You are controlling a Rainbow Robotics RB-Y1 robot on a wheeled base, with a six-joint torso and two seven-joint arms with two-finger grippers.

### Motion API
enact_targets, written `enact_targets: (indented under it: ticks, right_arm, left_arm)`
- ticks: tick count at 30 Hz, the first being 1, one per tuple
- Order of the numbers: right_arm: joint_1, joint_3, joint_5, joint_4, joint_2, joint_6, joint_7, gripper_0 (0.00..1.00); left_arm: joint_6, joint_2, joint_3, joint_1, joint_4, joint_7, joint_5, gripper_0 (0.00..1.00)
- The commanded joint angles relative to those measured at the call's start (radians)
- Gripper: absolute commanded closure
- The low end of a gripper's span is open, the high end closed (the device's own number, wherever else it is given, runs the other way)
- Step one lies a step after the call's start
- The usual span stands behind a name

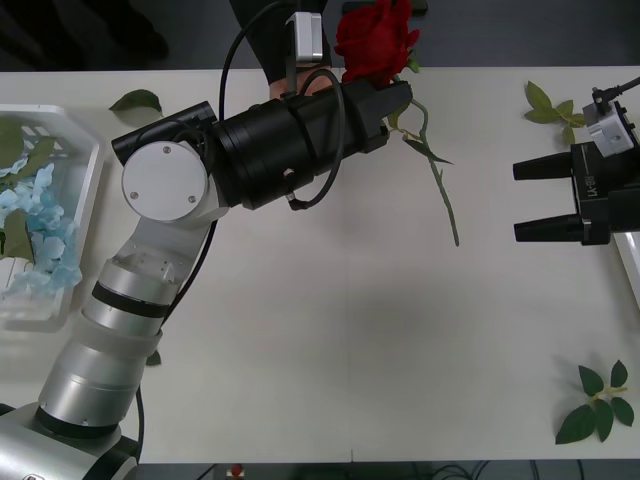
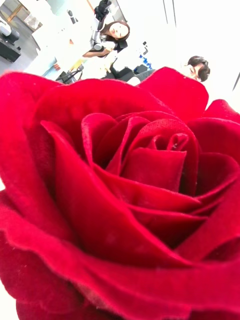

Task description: Place the red flowers into the right box and the blue flowers into the left box. If a person shows an open palm, hand one flower to the person first, then continue sorting.

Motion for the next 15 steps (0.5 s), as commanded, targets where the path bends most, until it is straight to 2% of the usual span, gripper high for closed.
enact_targets:
  ticks: [1, 15]
  right_arm:
    - [-0.005, 0.027, -0.023, -0.01, 0.033, -0.027, -0.122, 0.0]
    - [-0.005, 0.164, -0.037, -0.01, 0.09, -0.174, -0.208, 0.0]
  left_arm:
    - [-0.007, -0.003, -0.012, -0.019, -0.02, 0.041, 0.017, 1.0]
    - [-0.009, -0.005, -0.01, -0.013, -0.022, 0.044, 0.026, 1.0]
